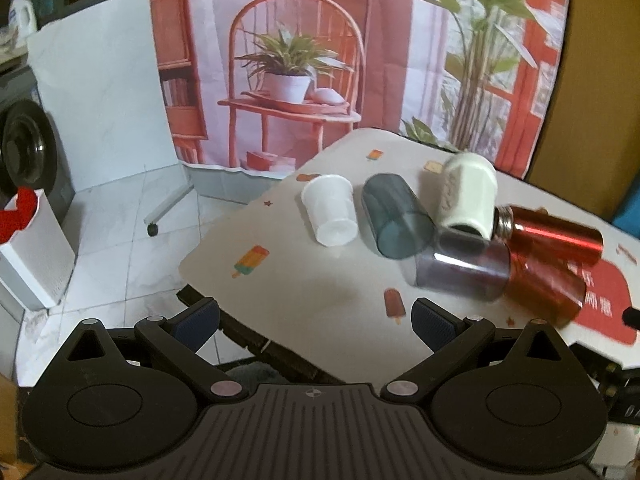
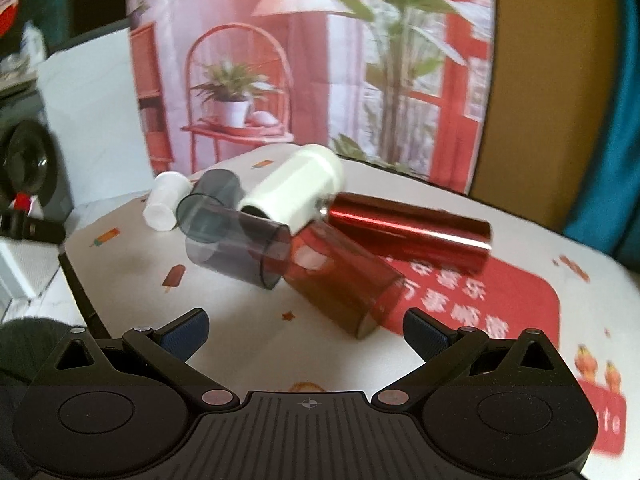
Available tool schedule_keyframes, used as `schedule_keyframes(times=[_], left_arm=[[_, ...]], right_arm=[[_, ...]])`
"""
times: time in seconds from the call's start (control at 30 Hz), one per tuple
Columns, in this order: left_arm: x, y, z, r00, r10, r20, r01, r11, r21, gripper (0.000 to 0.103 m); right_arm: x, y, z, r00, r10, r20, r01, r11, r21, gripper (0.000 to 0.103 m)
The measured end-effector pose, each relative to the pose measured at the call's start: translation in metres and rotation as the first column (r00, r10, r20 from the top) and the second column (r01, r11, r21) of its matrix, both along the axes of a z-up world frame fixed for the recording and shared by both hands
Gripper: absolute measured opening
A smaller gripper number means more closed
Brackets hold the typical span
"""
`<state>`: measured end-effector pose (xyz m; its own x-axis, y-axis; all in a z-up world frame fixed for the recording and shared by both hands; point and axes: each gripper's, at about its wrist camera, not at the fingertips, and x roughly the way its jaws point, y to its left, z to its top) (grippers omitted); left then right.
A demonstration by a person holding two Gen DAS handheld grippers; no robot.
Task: Flip cup upright
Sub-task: 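Move the left tool toward the lying grey translucent cup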
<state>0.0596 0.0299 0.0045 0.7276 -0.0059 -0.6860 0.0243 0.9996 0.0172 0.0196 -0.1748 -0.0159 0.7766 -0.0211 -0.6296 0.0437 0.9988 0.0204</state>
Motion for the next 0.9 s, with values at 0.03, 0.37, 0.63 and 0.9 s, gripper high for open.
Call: schedule_keyframes(times=[0.03, 0.37, 0.63, 0.9], left_arm=[[0.004, 0.002, 0.000, 1.000, 0.005, -0.002, -0.005, 1.000, -0.008, 0.103], [0.032, 0.020, -0.007, 0.998, 0.049, -0.034, -0.051, 0.997, -0.060, 0.103], [0.043, 0.037, -0.017, 0.995, 0.077, -0.070, -0.083, 0.992, -0.097, 0.103], [0.051, 0.045, -0.027, 0.990, 0.097, -0.107, -0.111, 0.984, -0.139, 0.103]], right_arm=[[0.005, 0.002, 0.000, 1.000, 0.020, -0.003, -0.020, 1.000, -0.014, 0.103], [0.061, 0.036, -0.005, 0.973, 0.226, -0.054, -0.231, 0.959, -0.165, 0.103], [0.111, 0.050, -0.020, 0.950, 0.298, -0.092, -0.310, 0.933, -0.184, 0.103], [0.154, 0.063, -0.037, 0.922, 0.353, -0.162, -0.381, 0.903, -0.200, 0.103]])
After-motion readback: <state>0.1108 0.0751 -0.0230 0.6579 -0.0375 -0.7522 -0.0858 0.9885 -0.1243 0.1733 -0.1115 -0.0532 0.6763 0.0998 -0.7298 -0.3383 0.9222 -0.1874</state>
